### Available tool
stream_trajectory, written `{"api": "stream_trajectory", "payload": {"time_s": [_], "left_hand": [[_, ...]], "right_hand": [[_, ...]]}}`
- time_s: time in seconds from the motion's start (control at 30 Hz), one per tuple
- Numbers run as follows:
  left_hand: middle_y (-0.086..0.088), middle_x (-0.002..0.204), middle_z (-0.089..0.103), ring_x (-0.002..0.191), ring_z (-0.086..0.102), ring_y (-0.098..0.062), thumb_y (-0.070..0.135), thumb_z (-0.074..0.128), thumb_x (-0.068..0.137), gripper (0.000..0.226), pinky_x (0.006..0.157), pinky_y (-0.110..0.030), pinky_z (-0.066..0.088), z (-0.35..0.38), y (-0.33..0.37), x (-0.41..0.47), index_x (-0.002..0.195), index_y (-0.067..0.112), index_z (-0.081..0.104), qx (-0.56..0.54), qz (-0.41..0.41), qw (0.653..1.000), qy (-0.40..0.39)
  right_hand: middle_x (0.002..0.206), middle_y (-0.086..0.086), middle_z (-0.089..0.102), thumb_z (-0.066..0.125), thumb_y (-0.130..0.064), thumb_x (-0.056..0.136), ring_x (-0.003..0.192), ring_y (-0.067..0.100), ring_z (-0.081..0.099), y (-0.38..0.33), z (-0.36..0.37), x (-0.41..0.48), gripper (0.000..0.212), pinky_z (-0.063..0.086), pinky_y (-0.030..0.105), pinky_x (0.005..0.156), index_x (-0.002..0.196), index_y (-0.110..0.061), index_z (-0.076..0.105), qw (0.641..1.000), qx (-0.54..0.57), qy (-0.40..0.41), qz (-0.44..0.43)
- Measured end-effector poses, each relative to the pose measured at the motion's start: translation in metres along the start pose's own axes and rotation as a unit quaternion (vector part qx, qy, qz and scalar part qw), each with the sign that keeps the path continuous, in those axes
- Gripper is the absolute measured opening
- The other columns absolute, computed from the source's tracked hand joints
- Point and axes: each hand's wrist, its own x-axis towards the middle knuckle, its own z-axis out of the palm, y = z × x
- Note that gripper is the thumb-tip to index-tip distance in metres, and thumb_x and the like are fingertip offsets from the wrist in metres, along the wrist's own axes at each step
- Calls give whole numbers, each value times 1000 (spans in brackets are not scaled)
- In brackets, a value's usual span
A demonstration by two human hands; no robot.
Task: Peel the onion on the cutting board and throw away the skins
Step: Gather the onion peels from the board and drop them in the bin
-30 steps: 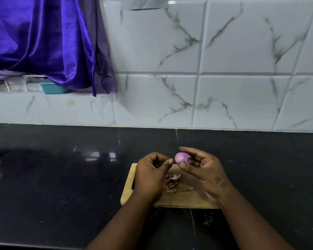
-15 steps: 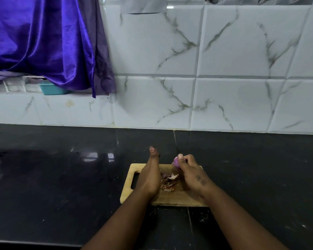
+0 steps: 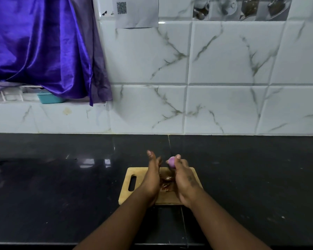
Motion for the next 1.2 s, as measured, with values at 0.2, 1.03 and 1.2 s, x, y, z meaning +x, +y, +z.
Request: {"api": "stream_trajectory", "payload": {"time_s": [0.2, 1.03, 1.2], "left_hand": [[-9, 166, 42, 160, 25, -24, 30, 38, 113, 45, 129, -40, 24, -12, -11, 8, 156, 19, 45, 362, 105, 924, 68], [11, 104, 80, 92, 71, -3, 15, 58, 102, 29, 83, -22, 58, 1, -32, -37, 114, 32, 78, 576, 222, 779, 108], [3, 92, 83, 86, 76, -9, -2, 64, 95, 36, 73, -21, 58, 13, -25, -37, 88, 29, 81, 158, 83, 937, 301]], "right_hand": [[128, 7, 70, 35, -52, 109, 122, 24, 64, 3, -3, 10, 42, 45, 49, 116, 118, -18, 57, 997, 59, 45, -17], [122, 5, 72, 35, -57, 107, 119, 26, 64, 4, 6, -29, 31, 48, 43, 104, 104, -33, 54, 997, 42, 67, 24], [114, 13, 77, 38, -57, 106, 104, 26, 73, 11, 24, -50, 56, 57, 35, 78, 132, -12, 59, 983, 149, 60, 92]]}}
